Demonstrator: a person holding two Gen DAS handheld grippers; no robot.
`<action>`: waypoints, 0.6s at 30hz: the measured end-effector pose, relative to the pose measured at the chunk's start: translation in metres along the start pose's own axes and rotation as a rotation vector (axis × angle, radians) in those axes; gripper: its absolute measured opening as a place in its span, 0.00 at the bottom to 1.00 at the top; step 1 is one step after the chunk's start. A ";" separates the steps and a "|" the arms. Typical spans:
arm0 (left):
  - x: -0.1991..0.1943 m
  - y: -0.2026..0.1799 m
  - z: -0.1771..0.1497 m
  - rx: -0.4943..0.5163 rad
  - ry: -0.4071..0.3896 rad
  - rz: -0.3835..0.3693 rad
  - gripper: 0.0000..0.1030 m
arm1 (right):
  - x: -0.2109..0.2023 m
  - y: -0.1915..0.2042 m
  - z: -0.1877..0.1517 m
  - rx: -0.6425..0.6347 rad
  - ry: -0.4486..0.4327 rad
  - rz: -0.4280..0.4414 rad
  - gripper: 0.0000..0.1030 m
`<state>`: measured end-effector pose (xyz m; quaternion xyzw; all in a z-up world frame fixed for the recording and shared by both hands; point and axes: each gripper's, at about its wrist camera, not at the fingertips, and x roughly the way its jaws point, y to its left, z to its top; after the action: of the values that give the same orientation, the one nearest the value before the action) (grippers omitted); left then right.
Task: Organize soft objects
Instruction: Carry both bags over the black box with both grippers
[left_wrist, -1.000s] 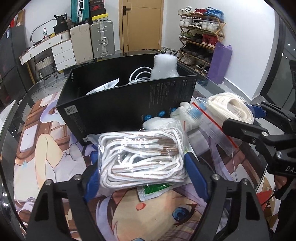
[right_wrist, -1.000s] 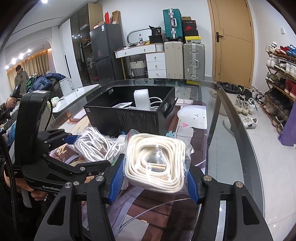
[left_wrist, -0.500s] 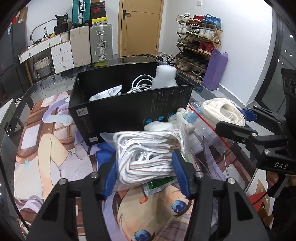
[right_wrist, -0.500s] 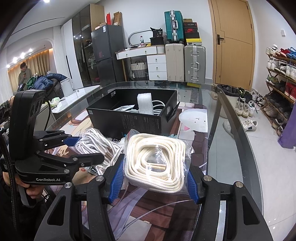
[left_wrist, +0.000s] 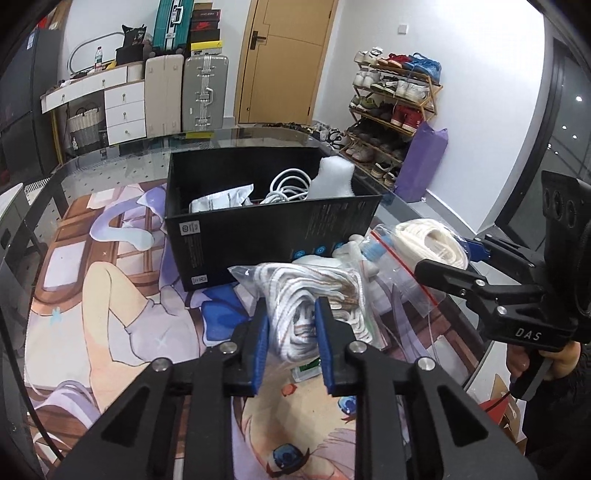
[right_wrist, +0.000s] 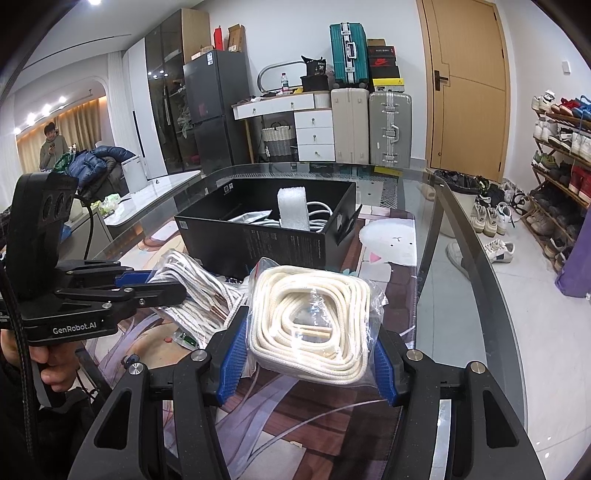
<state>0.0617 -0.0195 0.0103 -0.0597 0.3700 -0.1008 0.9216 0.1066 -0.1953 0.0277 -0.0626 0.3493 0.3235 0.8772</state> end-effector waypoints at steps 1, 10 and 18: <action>-0.002 0.000 0.001 0.000 -0.006 0.003 0.20 | 0.000 0.000 0.000 -0.002 -0.003 0.000 0.57; -0.027 0.005 0.007 -0.010 -0.067 -0.003 0.18 | -0.006 0.006 0.004 -0.014 -0.028 0.001 0.57; -0.052 0.018 0.014 -0.046 -0.135 -0.035 0.18 | -0.014 0.013 0.010 -0.038 -0.060 -0.016 0.57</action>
<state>0.0377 0.0107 0.0518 -0.0941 0.3079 -0.1043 0.9410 0.0965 -0.1890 0.0463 -0.0720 0.3162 0.3248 0.8884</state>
